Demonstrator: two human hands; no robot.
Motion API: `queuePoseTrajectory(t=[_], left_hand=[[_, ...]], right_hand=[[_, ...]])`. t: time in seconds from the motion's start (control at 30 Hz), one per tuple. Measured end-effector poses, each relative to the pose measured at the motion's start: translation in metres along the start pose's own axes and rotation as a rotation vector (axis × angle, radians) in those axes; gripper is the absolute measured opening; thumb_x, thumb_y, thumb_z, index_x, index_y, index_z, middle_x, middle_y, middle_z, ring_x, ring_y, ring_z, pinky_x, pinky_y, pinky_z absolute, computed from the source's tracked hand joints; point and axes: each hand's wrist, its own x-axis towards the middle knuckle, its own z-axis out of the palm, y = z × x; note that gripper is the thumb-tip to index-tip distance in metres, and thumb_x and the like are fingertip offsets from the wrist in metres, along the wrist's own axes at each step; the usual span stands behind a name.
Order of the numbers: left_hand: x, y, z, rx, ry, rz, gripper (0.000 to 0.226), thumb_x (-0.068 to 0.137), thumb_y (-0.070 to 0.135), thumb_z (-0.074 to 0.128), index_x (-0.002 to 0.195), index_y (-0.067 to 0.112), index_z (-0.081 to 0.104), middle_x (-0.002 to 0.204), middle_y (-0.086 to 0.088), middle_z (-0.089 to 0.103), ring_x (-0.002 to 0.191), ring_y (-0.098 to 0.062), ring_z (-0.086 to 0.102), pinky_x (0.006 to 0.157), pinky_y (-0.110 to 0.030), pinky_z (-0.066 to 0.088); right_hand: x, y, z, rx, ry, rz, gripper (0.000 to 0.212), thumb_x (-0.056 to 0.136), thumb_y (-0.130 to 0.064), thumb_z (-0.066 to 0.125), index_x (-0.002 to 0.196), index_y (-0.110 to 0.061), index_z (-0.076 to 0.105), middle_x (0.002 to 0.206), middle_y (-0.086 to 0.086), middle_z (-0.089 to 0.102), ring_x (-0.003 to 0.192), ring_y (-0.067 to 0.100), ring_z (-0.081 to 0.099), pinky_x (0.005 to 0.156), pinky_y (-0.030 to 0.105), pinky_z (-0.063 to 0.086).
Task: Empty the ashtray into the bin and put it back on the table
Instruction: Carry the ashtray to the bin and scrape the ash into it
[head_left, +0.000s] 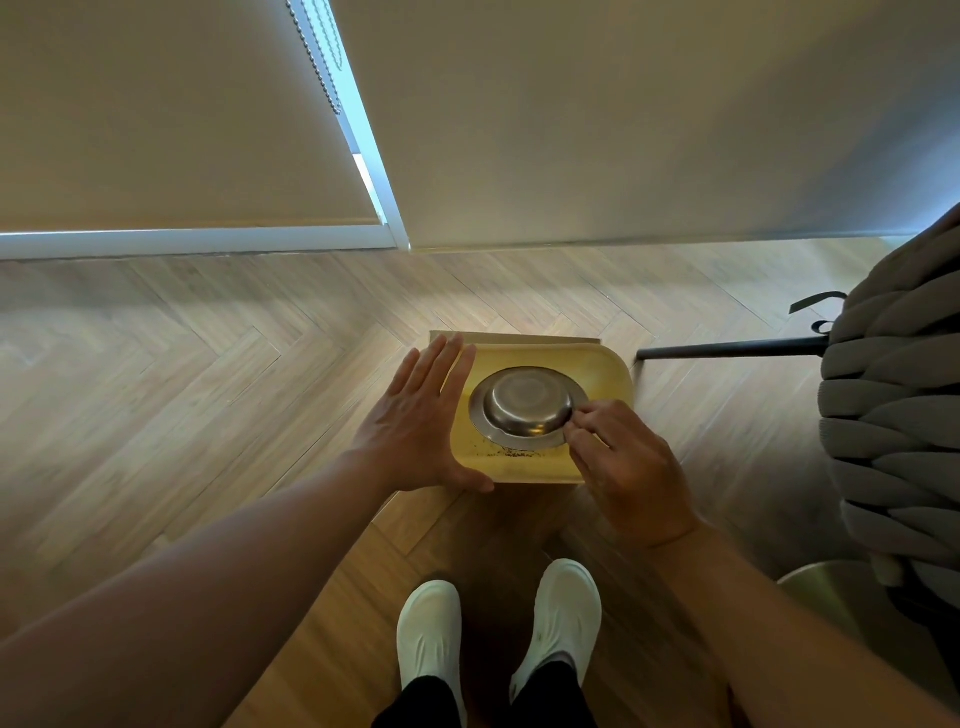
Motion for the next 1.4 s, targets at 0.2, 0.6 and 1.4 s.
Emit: queuePoseTrajectory(t=[0.2,0.6,1.4], left_hand=[[0.0,0.001,0.002,0.004,-0.001,-0.003,0.145,0.048,0.1,0.042,0.154,0.015,-0.01,0.164,-0.01,-0.01,0.149,-0.022,-0.018,0.122,-0.043,-0.004],[0.0,0.001,0.002,0.01,0.006,-0.01,0.145,0.048,0.101,0.042,0.154,0.015,-0.009,0.164,-0.01,-0.009,0.149,-0.021,-0.018,0.122,-0.042,-0.006],[-0.002,0.008,-0.008,-0.016,0.004,0.001,0.139,0.054,0.096,0.047,0.155,0.014,0.0,0.164,-0.011,-0.005,0.15,-0.023,-0.013,0.123,-0.044,-0.002]], right_hand=[[0.0,-0.001,0.002,0.009,0.012,0.011,0.021,0.076,-0.004,0.081,0.093,0.006,0.075,0.091,0.022,0.073,0.088,0.032,0.071,0.071,0.04,0.063],[-0.005,-0.001,0.002,0.009,0.02,0.057,0.019,0.088,-0.009,0.063,0.091,0.006,0.074,0.086,0.02,0.071,0.082,0.03,0.07,0.069,0.038,0.062],[0.01,0.001,-0.013,0.399,-0.098,0.687,0.011,0.085,-0.004,0.072,0.095,-0.008,0.074,0.086,0.001,0.071,0.071,0.003,0.061,0.067,0.005,0.045]])
